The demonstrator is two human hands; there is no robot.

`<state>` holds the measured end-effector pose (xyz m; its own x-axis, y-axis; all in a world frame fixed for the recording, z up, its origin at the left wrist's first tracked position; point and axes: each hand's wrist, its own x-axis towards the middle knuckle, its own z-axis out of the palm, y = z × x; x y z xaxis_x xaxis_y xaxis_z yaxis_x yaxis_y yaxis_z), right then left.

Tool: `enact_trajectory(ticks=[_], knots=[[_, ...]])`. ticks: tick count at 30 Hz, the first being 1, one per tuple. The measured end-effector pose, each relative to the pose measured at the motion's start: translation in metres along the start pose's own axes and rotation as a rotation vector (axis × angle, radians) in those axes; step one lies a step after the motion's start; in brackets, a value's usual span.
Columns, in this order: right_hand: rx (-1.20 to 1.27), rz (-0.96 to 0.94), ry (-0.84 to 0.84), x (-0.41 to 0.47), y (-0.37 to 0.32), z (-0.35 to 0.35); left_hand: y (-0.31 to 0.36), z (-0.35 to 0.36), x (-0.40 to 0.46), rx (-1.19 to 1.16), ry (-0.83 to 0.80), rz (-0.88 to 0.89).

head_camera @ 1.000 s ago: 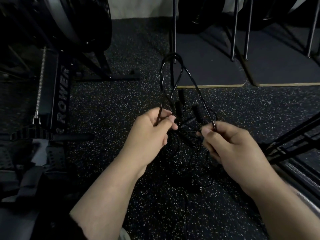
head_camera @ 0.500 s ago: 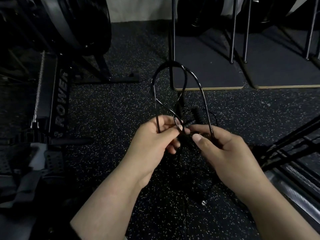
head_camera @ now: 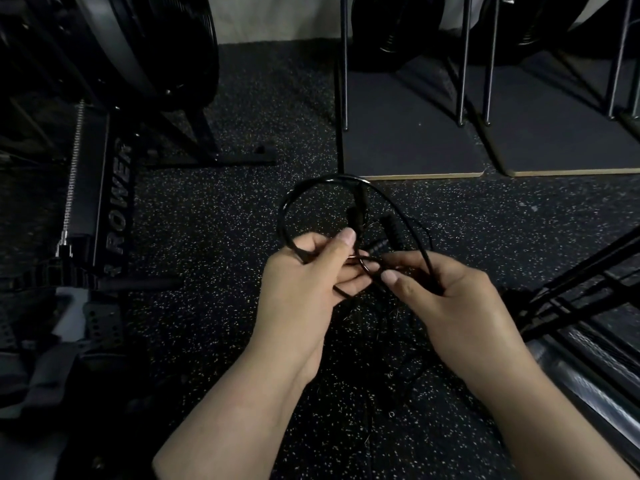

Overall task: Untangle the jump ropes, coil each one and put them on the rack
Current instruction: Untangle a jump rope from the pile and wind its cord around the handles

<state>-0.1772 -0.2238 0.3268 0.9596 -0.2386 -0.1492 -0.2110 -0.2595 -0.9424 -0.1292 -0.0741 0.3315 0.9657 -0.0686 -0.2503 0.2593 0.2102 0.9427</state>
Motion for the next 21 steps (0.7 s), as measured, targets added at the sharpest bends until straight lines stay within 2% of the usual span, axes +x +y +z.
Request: enact_trajectory(ticks=[3, 8, 14, 18, 21], knots=[[-0.063, 0.038, -0.04, -0.001, 0.0, 0.0, 0.001, -0.006, 0.005, 0.127, 0.112, 0.013], [-0.175, 0.053, -0.071, 0.0, 0.002, 0.006, 0.014, -0.01, 0.006, 0.252, 0.132, -0.034], [-0.263, 0.082, -0.098, 0.002, 0.008, 0.006, 0.021, -0.016, 0.011, 0.124, 0.213, 0.001], [-0.296, 0.13, -0.064, 0.007, 0.021, -0.003, 0.034, -0.03, 0.019, -0.047, 0.267, -0.117], [-0.277, 0.086, -0.139, 0.005, 0.021, -0.003, 0.037, -0.036, 0.023, -0.258, 0.223, -0.192]])
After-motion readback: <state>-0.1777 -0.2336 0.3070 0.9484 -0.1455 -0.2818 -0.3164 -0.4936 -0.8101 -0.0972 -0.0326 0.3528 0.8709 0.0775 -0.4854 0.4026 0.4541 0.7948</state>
